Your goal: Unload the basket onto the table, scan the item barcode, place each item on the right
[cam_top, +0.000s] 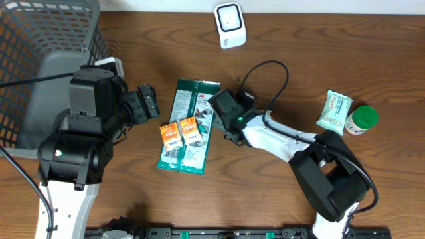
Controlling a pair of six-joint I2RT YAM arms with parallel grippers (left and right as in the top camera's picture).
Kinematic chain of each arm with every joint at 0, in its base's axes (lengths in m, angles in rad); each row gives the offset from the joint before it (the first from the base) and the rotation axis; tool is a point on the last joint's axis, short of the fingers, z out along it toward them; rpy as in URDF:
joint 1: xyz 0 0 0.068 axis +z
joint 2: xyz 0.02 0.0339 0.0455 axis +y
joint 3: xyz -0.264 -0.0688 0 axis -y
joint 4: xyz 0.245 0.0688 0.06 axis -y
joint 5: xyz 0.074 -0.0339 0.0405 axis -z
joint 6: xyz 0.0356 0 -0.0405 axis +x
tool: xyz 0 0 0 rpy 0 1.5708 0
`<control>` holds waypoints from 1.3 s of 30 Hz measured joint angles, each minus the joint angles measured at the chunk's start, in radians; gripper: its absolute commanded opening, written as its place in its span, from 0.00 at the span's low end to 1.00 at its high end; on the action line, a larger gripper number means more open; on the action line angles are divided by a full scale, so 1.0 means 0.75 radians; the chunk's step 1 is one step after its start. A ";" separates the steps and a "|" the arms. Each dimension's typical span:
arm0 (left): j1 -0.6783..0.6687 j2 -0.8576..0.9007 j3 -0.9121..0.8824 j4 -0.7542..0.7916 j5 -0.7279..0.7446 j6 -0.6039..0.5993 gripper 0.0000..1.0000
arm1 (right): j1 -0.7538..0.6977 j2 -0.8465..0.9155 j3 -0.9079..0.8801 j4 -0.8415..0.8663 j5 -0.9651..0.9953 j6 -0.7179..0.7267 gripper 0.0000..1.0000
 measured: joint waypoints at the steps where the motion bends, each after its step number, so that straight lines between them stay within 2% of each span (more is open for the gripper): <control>1: 0.000 0.000 0.000 0.000 0.000 0.000 0.90 | -0.012 -0.005 0.000 0.000 -0.035 -0.058 0.01; 5: 0.000 0.000 0.000 0.001 0.000 0.000 0.90 | -0.092 -0.064 -0.001 -0.022 -0.249 -0.317 0.04; 8: 0.000 0.000 0.000 0.000 0.001 0.000 0.90 | -0.195 -0.224 -0.001 -0.073 -0.392 -0.467 0.05; 12: 0.000 0.000 0.000 -0.001 0.000 0.000 0.90 | -0.370 -0.453 0.019 -0.125 -0.452 -0.561 0.01; 15: 0.000 0.000 0.000 0.000 0.000 0.000 0.90 | -0.502 -0.509 0.037 -0.130 -0.439 -0.613 0.02; 24: 0.000 0.000 0.000 0.000 0.000 0.000 0.91 | -0.715 -0.295 0.036 -0.101 -0.319 -0.783 0.01; 32: 0.000 0.000 0.000 0.000 0.000 0.000 0.90 | -0.724 -0.096 0.035 -0.079 -0.304 -0.934 0.01; 39: 0.000 0.000 0.000 0.000 0.000 0.000 0.90 | -0.720 -0.037 0.034 -0.186 -0.359 -1.036 0.01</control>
